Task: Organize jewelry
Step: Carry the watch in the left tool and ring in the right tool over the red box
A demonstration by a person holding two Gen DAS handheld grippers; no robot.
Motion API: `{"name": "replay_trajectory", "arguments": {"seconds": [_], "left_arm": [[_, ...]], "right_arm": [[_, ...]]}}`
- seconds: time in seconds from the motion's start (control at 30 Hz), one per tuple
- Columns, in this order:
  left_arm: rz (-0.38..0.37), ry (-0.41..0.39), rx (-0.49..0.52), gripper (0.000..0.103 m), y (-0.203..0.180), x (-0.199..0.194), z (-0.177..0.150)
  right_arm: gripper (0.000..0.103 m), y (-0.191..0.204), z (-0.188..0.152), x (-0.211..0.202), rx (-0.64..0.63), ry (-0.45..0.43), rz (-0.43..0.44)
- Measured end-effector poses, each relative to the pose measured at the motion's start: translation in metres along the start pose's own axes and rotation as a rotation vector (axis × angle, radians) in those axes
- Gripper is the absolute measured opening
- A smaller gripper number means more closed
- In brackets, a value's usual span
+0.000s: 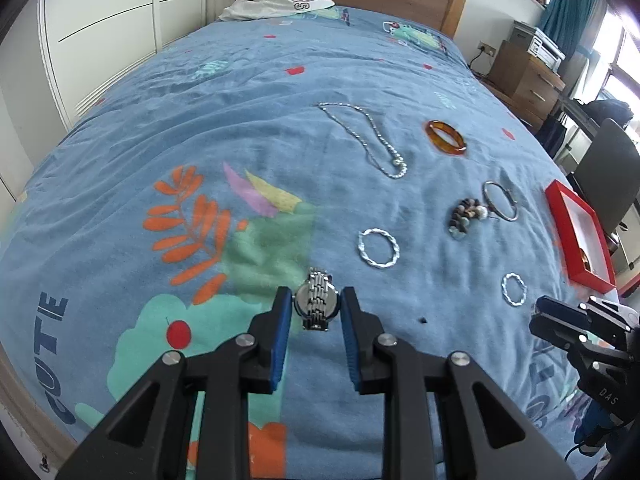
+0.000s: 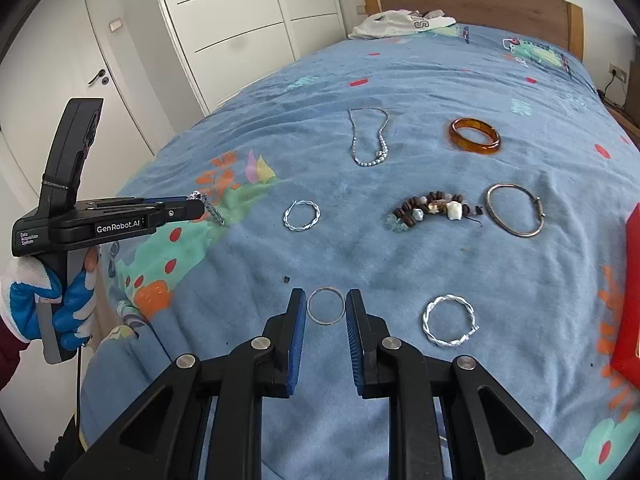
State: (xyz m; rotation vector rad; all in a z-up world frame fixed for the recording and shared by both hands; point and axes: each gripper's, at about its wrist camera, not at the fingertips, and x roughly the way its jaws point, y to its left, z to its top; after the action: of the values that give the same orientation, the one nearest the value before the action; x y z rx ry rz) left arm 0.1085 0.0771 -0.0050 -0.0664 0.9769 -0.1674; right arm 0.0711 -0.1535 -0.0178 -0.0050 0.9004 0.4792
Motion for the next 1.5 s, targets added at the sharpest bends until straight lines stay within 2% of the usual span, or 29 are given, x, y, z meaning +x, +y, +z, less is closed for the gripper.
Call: {"name": "replay_trajectory", "arguments": {"seconds": [0.23,0.53,0.77,1.0,1.27,1.5], "left_arm": [[-0.076,-0.017,0.072,0.023,-0.053,-0.027,-0.014],[-0.178,-0.036,0.159,0.023,-0.128,-0.047,-0.020],[-0.247,-0.032,0.243,0.023,-0.189,-0.052,-0.012],[-0.316,-0.035,0.306,0.023,-0.256,-0.051,0.011],[-0.376,-0.025,0.395,0.023,-0.341,-0.030,0.041],[-0.399,0.011,0.449,0.023,-0.405,0.011,0.054]], "right_arm": [[0.020,-0.014,-0.027,-0.047,0.036,-0.030,-0.055],[0.020,-0.051,-0.061,-0.109,0.090,-0.077,-0.164],[0.020,-0.098,-0.077,-0.151,0.154,-0.123,-0.251],[0.020,-0.158,-0.082,-0.186,0.203,-0.155,-0.331],[0.020,-0.226,-0.078,-0.200,0.273,-0.180,-0.379],[0.020,-0.280,-0.070,-0.182,0.300,-0.158,-0.394]]}}
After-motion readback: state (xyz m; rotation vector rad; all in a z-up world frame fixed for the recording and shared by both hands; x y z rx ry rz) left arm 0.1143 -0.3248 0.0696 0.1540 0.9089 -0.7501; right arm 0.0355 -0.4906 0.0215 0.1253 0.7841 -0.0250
